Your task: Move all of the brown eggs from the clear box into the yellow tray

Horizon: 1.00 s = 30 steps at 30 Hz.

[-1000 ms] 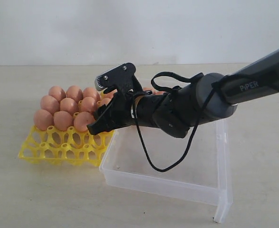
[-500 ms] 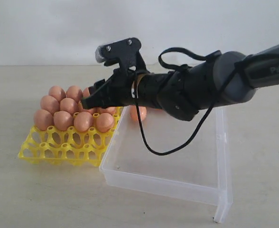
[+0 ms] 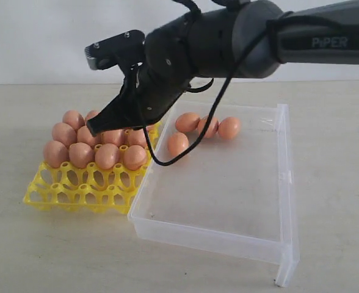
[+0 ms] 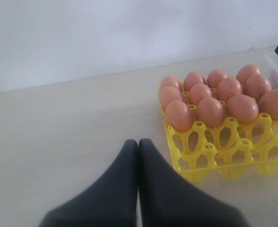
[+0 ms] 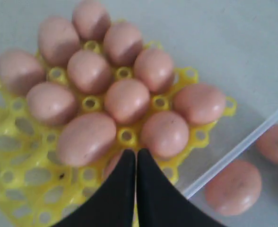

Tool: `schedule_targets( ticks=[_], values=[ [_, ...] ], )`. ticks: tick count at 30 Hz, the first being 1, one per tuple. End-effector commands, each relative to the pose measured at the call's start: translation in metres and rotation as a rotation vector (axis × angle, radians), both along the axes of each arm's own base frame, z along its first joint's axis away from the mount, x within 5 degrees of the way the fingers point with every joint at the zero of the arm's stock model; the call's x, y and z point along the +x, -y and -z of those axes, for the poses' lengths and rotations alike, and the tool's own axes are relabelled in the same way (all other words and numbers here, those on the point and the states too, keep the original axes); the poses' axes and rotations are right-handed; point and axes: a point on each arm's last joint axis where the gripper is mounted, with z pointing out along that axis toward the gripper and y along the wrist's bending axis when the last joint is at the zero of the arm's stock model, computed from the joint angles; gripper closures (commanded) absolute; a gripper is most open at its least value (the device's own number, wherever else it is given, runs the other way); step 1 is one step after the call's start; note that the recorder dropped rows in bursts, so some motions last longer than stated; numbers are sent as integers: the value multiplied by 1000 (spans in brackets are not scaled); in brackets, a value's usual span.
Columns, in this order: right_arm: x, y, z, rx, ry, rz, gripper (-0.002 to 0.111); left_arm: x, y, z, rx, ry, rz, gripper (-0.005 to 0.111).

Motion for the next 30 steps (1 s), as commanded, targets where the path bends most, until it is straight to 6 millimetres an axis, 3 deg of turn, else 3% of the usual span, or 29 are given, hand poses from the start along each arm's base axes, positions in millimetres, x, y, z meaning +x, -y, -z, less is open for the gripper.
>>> schedule_targets(
  ticks=[1, 5, 12, 18, 25, 30],
  values=[
    [-9, -19, -1, -18, -193, -191, 107, 0, 0, 1, -12, 2, 1, 111],
    [3, -32, 0, 27, -192, -173, 107, 0, 0, 1, -12, 2, 1, 111],
    [19, -47, 18, 25, -191, -159, 107, 0, 0, 1, -12, 2, 1, 111],
    [28, -44, 16, 17, -112, -87, 107, 0, 0, 1, -12, 0, 1, 111],
    [35, -43, 39, -30, -128, -74, 107, 0, 0, 1, -12, 0, 1, 111],
    [37, -43, 45, -31, -133, -68, 107, 0, 0, 1, -12, 0, 1, 111]
  ],
)
